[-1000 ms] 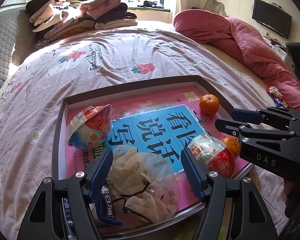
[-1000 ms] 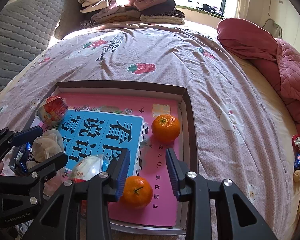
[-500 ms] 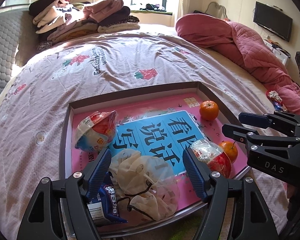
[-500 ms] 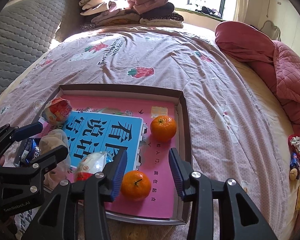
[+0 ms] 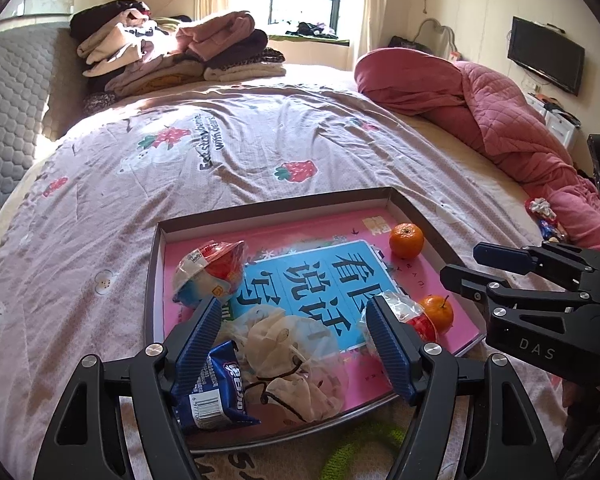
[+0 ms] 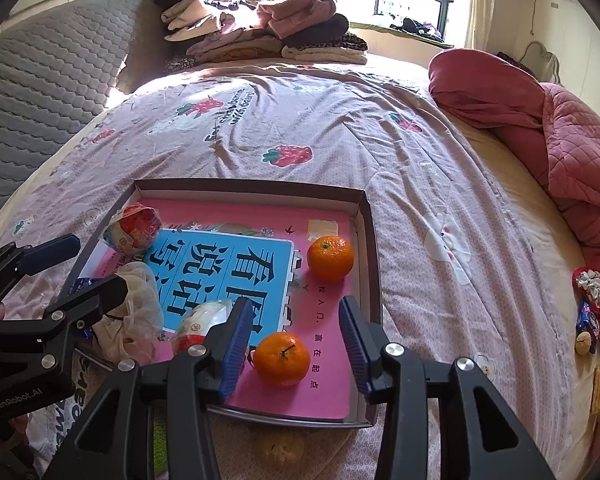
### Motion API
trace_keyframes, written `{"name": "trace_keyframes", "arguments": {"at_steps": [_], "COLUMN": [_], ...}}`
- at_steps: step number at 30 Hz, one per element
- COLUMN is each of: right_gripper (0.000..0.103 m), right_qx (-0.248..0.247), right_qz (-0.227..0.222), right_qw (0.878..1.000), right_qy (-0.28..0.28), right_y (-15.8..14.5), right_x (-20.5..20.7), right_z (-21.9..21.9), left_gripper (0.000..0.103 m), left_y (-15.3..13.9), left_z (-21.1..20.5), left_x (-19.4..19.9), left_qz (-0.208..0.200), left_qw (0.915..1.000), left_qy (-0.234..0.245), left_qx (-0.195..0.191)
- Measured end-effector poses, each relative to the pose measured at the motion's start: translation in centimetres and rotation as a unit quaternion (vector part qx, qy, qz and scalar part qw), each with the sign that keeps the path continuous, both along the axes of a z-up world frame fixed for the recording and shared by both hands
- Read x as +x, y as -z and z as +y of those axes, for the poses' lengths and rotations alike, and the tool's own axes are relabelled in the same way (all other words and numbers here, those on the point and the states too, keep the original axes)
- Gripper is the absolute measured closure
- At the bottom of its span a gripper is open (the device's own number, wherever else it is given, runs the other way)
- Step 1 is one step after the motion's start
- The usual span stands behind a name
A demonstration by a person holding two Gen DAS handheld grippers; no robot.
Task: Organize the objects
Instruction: 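Lower the tangerine into the tray and open the right gripper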
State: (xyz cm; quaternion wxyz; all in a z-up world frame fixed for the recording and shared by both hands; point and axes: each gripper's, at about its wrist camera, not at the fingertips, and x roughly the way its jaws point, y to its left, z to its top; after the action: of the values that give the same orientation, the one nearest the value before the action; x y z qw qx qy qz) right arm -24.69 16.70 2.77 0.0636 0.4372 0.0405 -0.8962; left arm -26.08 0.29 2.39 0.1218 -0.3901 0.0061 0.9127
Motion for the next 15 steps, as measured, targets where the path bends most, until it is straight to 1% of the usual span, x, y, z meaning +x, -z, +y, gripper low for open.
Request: {"name": "trace_keyframes", "arguments": {"at_steps": [9,13,15], "right_gripper": [0.058,0.058,0.058], "right_qx": [-0.007,-0.010,-0.011], "right_qz": [0.020,0.029,0.032], "right_qw": [1.000,1.000,0.999], "right_qy": [0.002,0.006,0.007], "right_y": [-2.2,-3.1,-3.5], "right_x": [1.9,2.8,3.3], "right_z": [1.0,1.4,1.6], "left_gripper": [0.027,0.027,0.027], "left_y": [-1.7,-2.5,-2.9], "left_z": [-0.6,-0.3,-0.4], "left_x": [2.1,3.3,3.9], "left_qz": [0.007,0.023,0.026], "left_qw": [0.9998,0.9996,0.9996], "left_qy": [-0.011,-0.015,-0.014], "left_qx": [0.014,-0.001,0.001]}}
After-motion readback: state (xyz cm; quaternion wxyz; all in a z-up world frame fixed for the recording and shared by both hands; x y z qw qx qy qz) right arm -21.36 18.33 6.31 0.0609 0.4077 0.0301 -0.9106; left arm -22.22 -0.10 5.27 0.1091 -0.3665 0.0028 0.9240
